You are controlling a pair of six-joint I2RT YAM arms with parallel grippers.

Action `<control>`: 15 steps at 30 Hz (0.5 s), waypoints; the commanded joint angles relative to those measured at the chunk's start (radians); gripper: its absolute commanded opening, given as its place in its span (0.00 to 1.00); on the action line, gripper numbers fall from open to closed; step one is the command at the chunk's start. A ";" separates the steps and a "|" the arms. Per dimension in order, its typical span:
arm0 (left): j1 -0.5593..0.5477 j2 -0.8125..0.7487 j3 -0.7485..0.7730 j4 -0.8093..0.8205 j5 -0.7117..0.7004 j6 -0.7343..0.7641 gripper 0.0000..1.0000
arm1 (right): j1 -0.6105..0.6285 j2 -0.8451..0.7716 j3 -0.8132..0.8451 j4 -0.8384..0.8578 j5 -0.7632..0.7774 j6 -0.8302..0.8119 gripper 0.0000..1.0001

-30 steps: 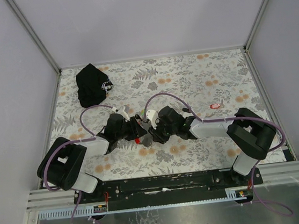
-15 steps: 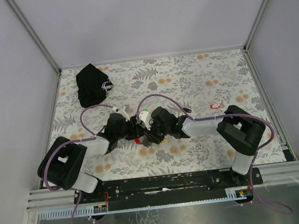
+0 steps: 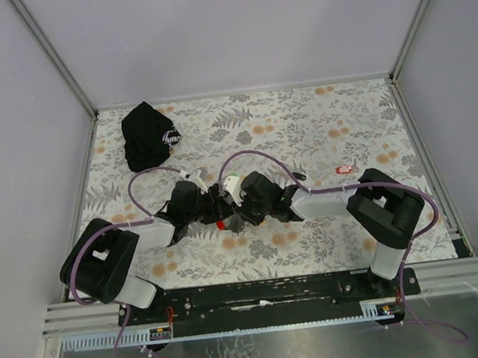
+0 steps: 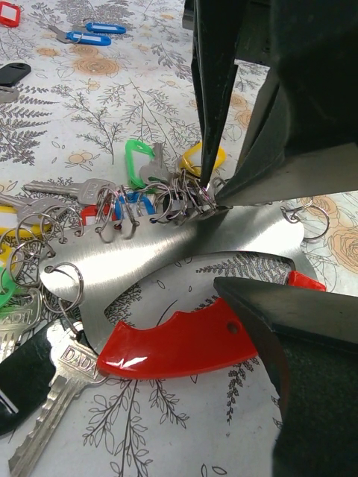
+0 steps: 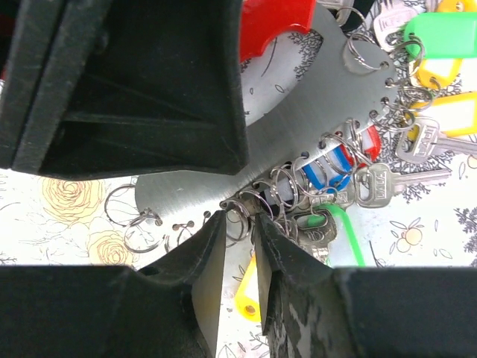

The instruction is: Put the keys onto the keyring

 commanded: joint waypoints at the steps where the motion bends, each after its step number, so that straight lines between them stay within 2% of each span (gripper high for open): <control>1: -0.002 0.028 -0.016 -0.109 -0.038 0.045 0.44 | 0.000 -0.053 -0.002 -0.022 0.061 -0.013 0.27; 7: -0.002 0.030 -0.014 -0.109 -0.035 0.049 0.44 | -0.006 -0.027 0.021 -0.034 0.012 -0.017 0.21; 15: -0.002 0.029 -0.019 -0.100 -0.026 0.048 0.45 | -0.006 -0.001 0.031 -0.031 -0.055 -0.030 0.24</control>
